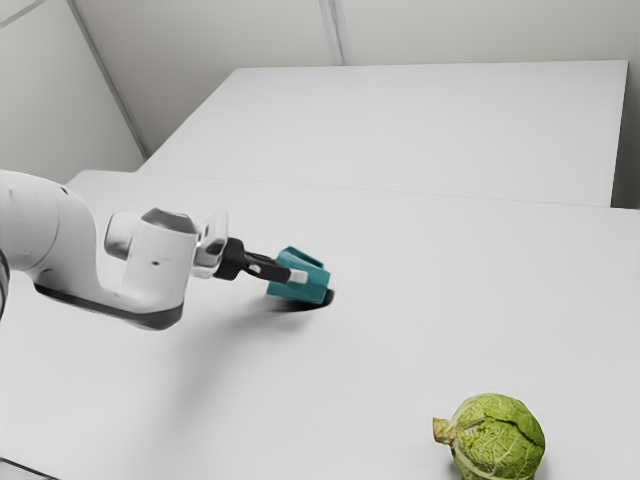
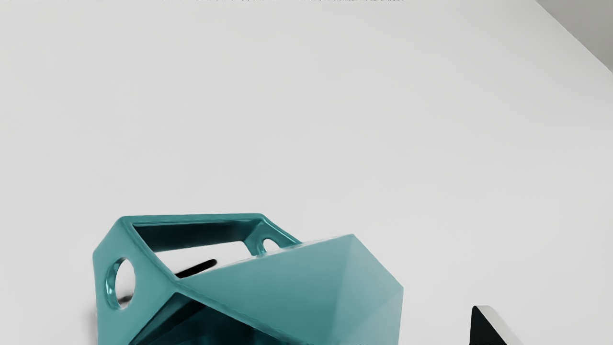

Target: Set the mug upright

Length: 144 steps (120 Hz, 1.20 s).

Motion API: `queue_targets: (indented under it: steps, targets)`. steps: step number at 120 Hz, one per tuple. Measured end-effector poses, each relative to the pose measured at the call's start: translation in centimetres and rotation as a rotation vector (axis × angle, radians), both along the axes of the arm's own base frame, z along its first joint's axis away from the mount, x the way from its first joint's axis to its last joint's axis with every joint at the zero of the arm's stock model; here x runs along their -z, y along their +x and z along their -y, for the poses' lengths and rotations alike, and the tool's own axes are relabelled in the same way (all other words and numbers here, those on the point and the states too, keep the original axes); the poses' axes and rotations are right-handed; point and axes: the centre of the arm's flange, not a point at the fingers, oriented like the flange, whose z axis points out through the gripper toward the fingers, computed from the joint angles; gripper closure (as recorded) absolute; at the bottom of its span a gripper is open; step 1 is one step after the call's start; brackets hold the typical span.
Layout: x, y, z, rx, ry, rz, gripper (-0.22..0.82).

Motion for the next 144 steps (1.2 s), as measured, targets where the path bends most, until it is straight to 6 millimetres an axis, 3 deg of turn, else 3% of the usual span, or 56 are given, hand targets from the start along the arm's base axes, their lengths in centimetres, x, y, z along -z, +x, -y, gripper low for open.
queue_targets:
  steps: [27,51,103,130,144]
  targets:
    - [-0.2,0.2,1.2,-0.008,-0.005,0.014,0.59]
    - [-0.7,0.5,2.0,-0.017,-0.007,0.029,0.72]
    - [-2.7,0.6,2.8,-0.031,0.019,0.064,0.78]
    - [-7.8,1.1,2.8,0.214,0.277,0.077,0.78]
    - [-9.4,0.6,3.0,0.332,0.434,0.009,0.79]
